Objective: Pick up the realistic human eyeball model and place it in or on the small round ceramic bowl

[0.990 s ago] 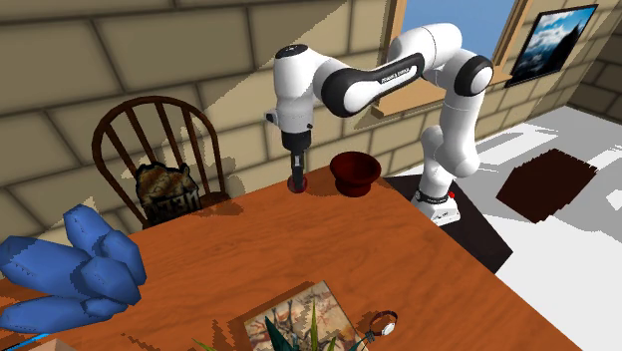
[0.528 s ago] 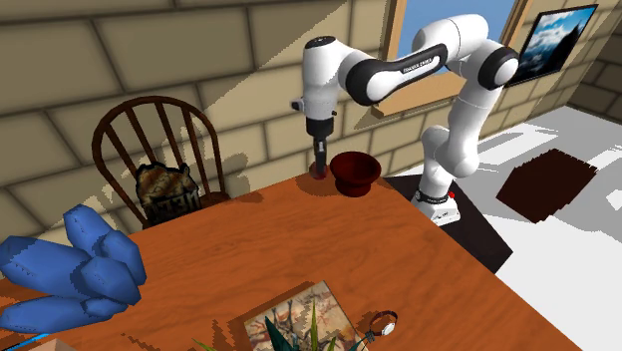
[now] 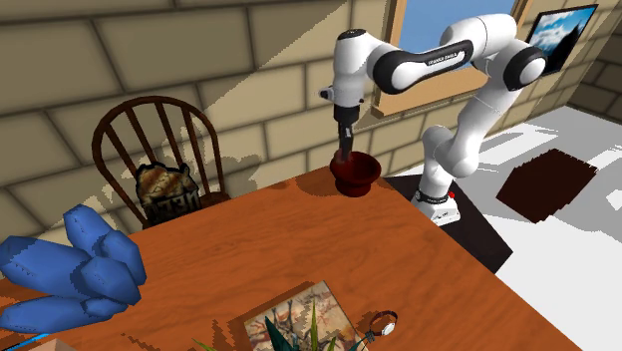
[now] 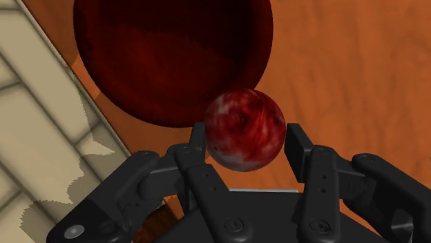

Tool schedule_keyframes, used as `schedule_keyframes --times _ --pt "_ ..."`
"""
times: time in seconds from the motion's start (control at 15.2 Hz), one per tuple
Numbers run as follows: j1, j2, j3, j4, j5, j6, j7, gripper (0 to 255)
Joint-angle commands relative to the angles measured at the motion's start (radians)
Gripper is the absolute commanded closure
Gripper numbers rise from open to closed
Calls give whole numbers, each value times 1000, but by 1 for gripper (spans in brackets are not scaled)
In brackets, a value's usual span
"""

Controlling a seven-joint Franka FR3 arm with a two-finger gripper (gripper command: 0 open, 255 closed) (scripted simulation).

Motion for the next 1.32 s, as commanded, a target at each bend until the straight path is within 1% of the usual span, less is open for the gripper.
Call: schedule_keyframes --times 0.0,0.26,1.19,1.25 --pt "-9 -69 -21 -50 -8 -20 -27 255" --pt "-33 -221 -72 -157 -37 -68 -87 255" --pt "-34 -225 -73 -348 -37 118 -95 255" --pt "-34 -225 -73 -348 -37 118 -95 255"
